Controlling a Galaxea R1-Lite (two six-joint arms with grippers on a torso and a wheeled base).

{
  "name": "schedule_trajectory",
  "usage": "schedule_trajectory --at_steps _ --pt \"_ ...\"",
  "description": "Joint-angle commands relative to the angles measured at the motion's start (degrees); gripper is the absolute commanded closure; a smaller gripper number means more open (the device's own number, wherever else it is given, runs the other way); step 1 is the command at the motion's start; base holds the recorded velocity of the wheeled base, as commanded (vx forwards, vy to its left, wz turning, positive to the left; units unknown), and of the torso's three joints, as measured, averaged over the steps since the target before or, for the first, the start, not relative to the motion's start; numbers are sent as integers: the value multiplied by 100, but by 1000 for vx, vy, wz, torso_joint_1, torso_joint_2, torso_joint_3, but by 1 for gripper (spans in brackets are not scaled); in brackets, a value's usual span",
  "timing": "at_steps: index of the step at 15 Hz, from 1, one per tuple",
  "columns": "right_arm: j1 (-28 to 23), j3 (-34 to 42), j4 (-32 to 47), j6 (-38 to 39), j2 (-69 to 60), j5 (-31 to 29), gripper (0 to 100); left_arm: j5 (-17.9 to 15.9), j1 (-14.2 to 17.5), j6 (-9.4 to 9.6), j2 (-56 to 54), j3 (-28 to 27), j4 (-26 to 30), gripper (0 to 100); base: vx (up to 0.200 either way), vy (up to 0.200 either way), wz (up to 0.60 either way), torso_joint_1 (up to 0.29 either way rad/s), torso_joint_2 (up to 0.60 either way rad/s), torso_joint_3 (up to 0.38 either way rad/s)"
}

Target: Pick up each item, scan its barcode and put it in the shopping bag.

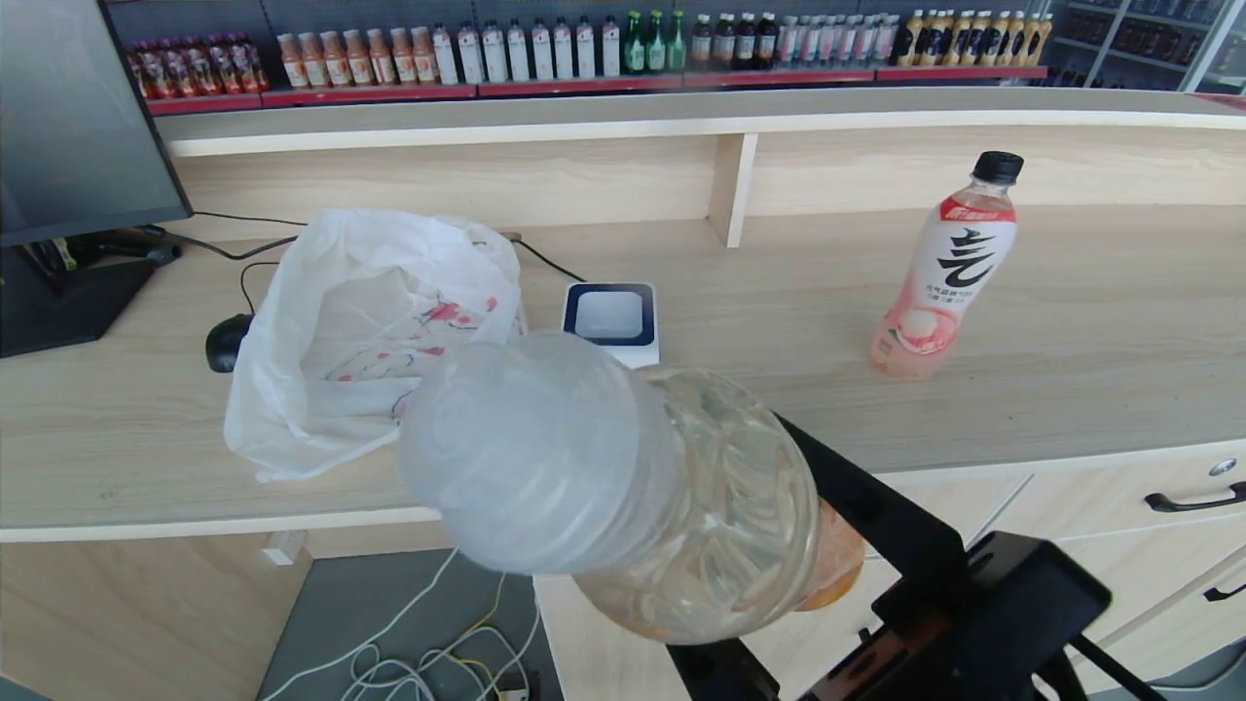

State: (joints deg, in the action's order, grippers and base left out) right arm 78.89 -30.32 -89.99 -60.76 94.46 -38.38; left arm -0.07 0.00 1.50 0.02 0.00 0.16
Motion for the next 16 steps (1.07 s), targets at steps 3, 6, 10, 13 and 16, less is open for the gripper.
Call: schedule_trajectory --at_steps 3,6,10,13,16 --pt "-611 -624 87 1321 116 -276 100 -1 0 -1 -2 0 2 0 0 0 0 0 0 0" --pt "-1121 -871 175 1954 107 -284 100 -1 -9 61 -2 0 2 0 0 0 0 0 0 0" --pt "-1850 -976 562 3175 125 -276 100 -1 0 43 -2 0 -7 0 0 0 0 0 0 0" --pt "-2668 -1618 1353 4151 90 85 100 -1 0 35 -2 0 -7 0 0 0 0 0 0 0" --pt "-3134 -1732 1634 4810 107 1148 100 -1 0 26 -2 0 -7 0 0 0 0 0 0 0"
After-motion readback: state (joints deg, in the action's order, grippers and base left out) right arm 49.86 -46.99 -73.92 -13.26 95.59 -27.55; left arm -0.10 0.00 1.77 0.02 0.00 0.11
